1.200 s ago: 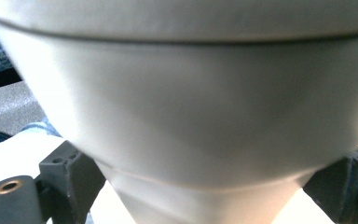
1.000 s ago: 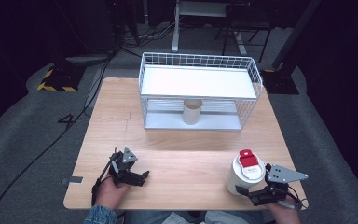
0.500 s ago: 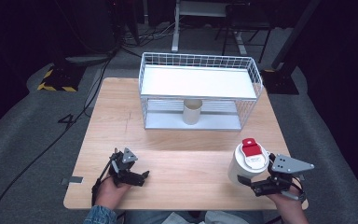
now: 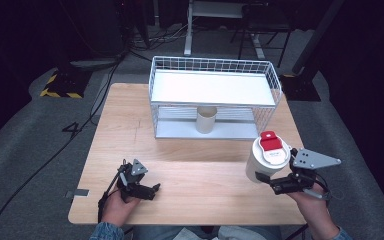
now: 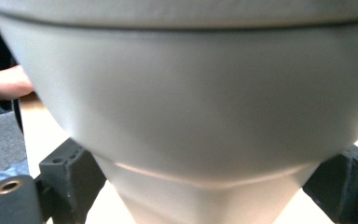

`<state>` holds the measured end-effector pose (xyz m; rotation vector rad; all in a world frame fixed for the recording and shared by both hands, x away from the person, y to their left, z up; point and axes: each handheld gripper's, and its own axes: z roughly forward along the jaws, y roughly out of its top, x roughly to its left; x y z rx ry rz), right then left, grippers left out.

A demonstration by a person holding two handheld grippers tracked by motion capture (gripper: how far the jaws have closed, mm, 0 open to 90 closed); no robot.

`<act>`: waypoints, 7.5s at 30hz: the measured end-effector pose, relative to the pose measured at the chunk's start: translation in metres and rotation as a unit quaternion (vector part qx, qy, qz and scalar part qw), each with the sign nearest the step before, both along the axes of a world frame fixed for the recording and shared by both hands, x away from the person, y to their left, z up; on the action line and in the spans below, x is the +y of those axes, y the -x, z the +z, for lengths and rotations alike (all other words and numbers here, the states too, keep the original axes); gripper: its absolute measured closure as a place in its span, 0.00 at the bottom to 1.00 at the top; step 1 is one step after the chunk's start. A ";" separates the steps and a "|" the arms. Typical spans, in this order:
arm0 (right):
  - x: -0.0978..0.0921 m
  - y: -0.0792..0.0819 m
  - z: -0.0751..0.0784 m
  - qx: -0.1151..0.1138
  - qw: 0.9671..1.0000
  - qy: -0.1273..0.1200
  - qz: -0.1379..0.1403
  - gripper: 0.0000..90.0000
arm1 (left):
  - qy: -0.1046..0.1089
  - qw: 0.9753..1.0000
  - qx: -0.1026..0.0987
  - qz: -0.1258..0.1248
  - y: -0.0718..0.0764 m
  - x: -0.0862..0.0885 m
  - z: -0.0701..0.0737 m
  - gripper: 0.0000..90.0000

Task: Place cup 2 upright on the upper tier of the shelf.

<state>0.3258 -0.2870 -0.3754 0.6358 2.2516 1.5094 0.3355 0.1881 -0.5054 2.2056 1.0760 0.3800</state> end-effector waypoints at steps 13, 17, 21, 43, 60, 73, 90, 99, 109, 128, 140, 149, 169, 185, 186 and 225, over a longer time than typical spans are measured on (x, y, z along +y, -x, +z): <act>0.010 -0.029 0.033 -0.017 1.000 0.010 -0.011 0.12 | -0.001 1.000 -0.001 0.003 0.001 0.000 0.000 0.00; 0.014 -0.034 0.039 -0.021 1.000 0.012 -0.012 0.12 | 0.000 1.000 -0.001 0.003 0.001 0.000 0.000 0.00; 0.022 -0.041 0.046 -0.023 1.000 0.014 -0.015 0.12 | -0.001 1.000 0.000 0.003 0.001 -0.001 0.000 0.00; 0.053 -0.089 0.088 -0.030 0.999 0.001 -0.026 0.12 | -0.002 1.000 0.001 0.002 0.001 -0.001 0.000 0.00; 0.068 -0.131 0.113 -0.024 0.998 -0.019 -0.046 0.12 | -0.001 1.000 0.001 0.002 0.001 -0.001 0.000 0.00; 0.091 -0.167 0.118 -0.025 0.998 -0.027 -0.060 0.12 | -0.001 1.000 0.001 0.009 0.002 -0.002 0.000 0.00; 0.113 -0.211 0.108 -0.027 0.995 -0.048 -0.083 0.12 | 0.000 1.000 -0.001 0.015 0.003 -0.003 0.000 0.00; 0.123 -0.230 0.099 -0.018 0.994 -0.054 -0.093 0.12 | 0.002 1.000 0.000 0.015 0.002 -0.003 0.000 0.00; 0.130 -0.231 0.089 -0.005 0.994 -0.053 -0.090 0.12 | 0.000 1.000 -0.001 0.014 0.001 -0.003 0.000 0.00; 0.128 -0.232 0.083 0.004 0.994 -0.057 -0.090 0.12 | 0.000 1.000 -0.001 0.014 0.001 -0.003 0.000 0.00; 0.129 -0.233 0.083 0.007 0.994 -0.060 -0.093 0.11 | 0.000 1.000 -0.001 0.014 0.001 -0.003 0.000 0.00; 0.129 -0.233 0.084 -0.005 0.994 -0.056 -0.096 0.04 | 0.000 1.000 -0.001 0.014 0.001 -0.003 0.000 0.00; 0.101 -0.194 0.108 -0.001 0.995 -0.035 -0.095 0.01 | 0.000 1.000 -0.002 0.014 0.001 -0.003 0.000 0.00; 0.071 -0.140 0.111 -0.014 0.998 -0.018 -0.064 0.02 | 0.001 1.000 0.001 0.011 0.000 -0.004 0.000 0.00; 0.067 -0.136 0.110 -0.014 0.998 -0.018 -0.062 0.02 | 0.001 1.000 0.001 0.011 0.000 -0.004 0.000 0.00; -0.021 -0.061 0.020 0.062 0.994 0.050 -0.077 0.05 | -0.001 1.000 -0.002 0.010 -0.005 -0.005 0.000 0.00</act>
